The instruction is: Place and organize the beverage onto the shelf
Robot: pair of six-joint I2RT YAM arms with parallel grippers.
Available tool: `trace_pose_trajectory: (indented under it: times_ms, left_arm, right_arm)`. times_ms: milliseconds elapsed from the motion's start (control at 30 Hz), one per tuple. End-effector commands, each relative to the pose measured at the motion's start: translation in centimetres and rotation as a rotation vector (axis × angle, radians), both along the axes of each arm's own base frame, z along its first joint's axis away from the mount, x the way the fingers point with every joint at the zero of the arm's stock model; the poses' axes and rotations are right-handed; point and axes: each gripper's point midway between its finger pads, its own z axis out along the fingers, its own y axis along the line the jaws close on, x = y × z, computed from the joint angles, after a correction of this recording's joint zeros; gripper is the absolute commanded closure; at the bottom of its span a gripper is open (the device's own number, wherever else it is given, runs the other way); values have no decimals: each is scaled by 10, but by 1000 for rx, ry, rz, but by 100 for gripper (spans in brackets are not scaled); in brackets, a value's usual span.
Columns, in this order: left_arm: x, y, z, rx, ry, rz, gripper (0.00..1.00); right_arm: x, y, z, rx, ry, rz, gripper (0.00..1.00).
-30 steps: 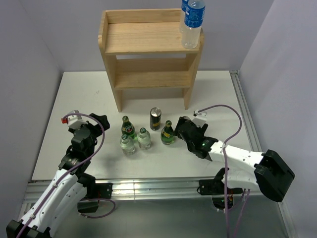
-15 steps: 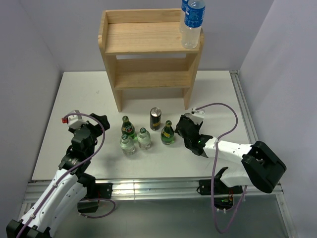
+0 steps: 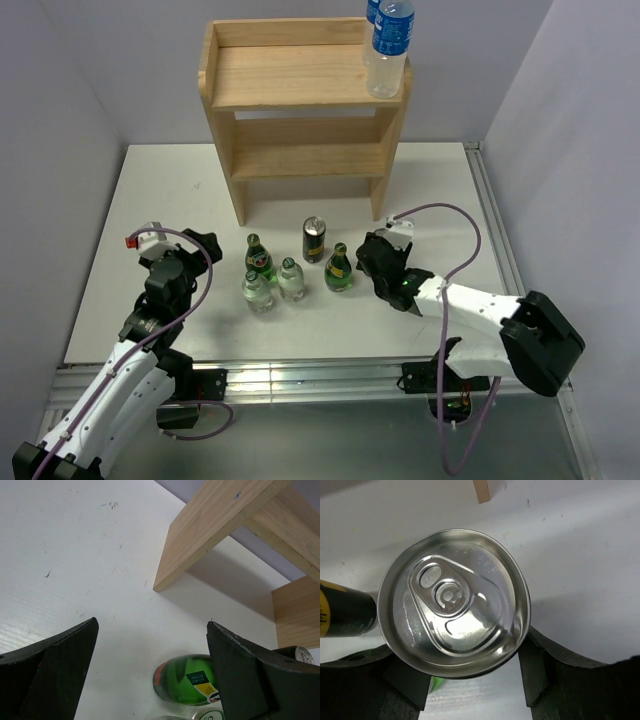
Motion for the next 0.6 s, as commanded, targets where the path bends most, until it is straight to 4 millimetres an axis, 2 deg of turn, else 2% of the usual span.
trace_pose_trajectory:
  times_ms: [0, 133, 200, 233, 300, 333, 400, 433, 500, 533, 567]
  left_arm:
    - [2, -2, 8, -8, -35, -8, 3]
    - [1, -2, 8, -9, -35, -6, 4]
    - [1, -2, 8, -8, -36, -5, 3]
    - [1, -2, 8, -8, -36, -5, 3]
    - [1, -2, 8, -9, -37, -3, 3]
    - [1, -2, 8, -9, -38, -3, 3]
    - [1, -2, 8, -11, -40, -3, 3]
    - [1, -2, 8, -11, -40, -3, 3]
    - [1, -1, 9, -12, -43, -1, 3]
    - [1, -1, 9, -12, -41, -1, 3]
    - [1, -1, 10, -13, -44, -1, 3]
  right_arm:
    - [10, 1, 74, 44, -141, -27, 100]
    - [9, 1, 124, 66, -195, -17, 100]
    - [5, -3, 142, 61, -208, -10, 100]
    - [5, -2, 160, 70, -232, -7, 100]
    - [1, -2, 178, 65, -246, 9, 100]
    - [1, 0, 200, 78, -274, 17, 100]
    - [-2, 0, 218, 69, -285, 31, 100]
    - [-2, 1, 243, 85, -319, 36, 100]
    - [-4, 6, 265, 84, -344, 61, 100]
    - [-5, 7, 292, 99, -383, 75, 100]
    - [-3, 12, 301, 94, -391, 90, 100]
